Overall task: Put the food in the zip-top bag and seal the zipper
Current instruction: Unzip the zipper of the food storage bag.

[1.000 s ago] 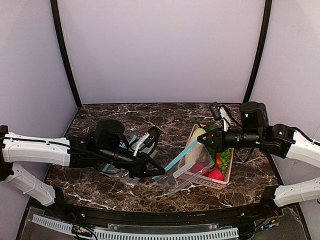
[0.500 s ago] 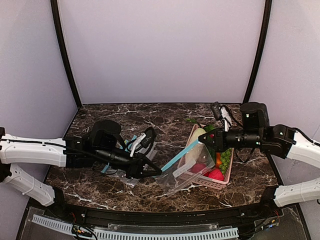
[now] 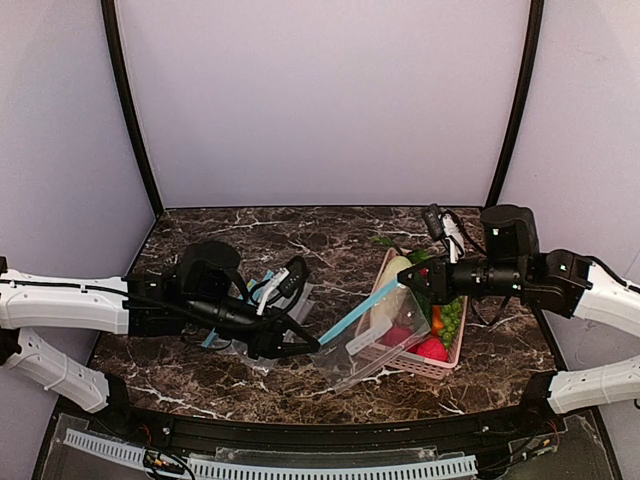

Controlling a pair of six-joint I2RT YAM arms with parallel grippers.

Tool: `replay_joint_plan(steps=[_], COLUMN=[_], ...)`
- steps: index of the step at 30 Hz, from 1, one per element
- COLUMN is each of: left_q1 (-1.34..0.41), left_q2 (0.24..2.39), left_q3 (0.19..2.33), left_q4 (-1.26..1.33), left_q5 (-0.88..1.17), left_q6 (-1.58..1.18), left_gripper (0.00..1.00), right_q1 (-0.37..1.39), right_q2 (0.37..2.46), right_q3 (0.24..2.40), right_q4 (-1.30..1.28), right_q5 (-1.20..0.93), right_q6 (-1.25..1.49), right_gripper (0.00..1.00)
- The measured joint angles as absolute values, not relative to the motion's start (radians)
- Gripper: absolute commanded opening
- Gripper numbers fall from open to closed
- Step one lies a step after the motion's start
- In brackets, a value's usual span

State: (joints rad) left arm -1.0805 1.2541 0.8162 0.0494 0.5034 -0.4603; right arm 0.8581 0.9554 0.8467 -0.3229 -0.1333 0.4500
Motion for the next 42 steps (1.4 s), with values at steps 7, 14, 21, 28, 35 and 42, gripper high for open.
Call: replay_joint_plan(steps=[7, 14, 21, 28, 35, 42], left_q1=[-1.081, -1.081, -1.081, -1.086, -1.141, -1.200], left_q2=[1.240, 1.208, 1.115, 1.085, 1.219, 1.305], left_q3=[0.816, 0.816, 0.813, 0.813, 0.835, 0.868], left_q4=[0.015, -0.088, -0.138, -0.138, -0.140, -0.118], left_q5=[0.453, 0.287, 0.124, -0.037, -0.178, -0.277], left_q6=[-0.448, -0.412, -0.387, -0.373, -0.394, -0.461], left_gripper=[0.01, 0.01, 0.01, 0.01, 0.01, 0.01], right_q1=[0.858, 0.847, 0.842, 0.848, 0.910, 0.958], right_q2=[0.980, 1.050, 1.046, 1.063, 1.129, 1.201], right_q3=[0.848, 0.882, 0.883, 0.883, 0.852, 0.813], right_q4=[-0.322, -0.289, -0.210, -0.156, -0.075, 0.020], right_q5=[-0.133, -0.120, -0.102, -0.127, -0.135, -0.136], right_q6=[0.445, 0.438, 0.478, 0.589, 0.720, 0.810], right_gripper=[0.00, 0.52, 0.64, 0.64, 0.58, 0.52])
